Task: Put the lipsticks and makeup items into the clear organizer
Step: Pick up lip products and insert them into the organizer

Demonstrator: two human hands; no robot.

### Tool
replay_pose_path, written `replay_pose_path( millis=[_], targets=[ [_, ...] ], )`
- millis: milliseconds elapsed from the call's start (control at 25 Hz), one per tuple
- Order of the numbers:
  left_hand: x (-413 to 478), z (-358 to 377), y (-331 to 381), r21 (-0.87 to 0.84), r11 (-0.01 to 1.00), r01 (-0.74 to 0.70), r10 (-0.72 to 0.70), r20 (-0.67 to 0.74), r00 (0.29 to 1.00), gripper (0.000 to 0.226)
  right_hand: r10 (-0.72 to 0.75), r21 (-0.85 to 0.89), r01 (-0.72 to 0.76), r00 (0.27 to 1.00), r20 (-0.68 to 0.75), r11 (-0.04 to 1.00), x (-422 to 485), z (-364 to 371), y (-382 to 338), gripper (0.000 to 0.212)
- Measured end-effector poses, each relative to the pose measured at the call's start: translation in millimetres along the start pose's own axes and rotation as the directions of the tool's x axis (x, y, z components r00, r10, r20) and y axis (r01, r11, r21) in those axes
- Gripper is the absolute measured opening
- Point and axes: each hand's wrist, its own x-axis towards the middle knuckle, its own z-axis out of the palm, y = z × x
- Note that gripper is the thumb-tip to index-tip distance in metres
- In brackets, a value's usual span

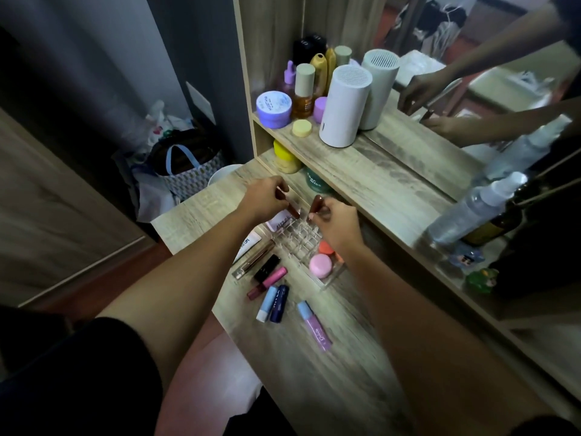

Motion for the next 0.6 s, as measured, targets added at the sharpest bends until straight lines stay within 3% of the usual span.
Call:
replay_pose_path(
  millis=[320, 600],
  targets=[
    [14.1, 8.0, 1.2, -0.13, 0.992, 0.002, 0.015, 0.126, 0.992, 0.031, 0.049, -0.201, -0.02, 0.989, 0.14, 0.979, 13.1, 7.7, 5.5, 0.022],
    [12.0, 8.1, 3.1, -0.044, 0.994, -0.104, 0.11, 0.177, 0.978, 0.026, 0.054, -0.235, -0.017, 0.987, 0.153, 0.972, 15.4, 8.7, 8.1, 0.022]
  ],
)
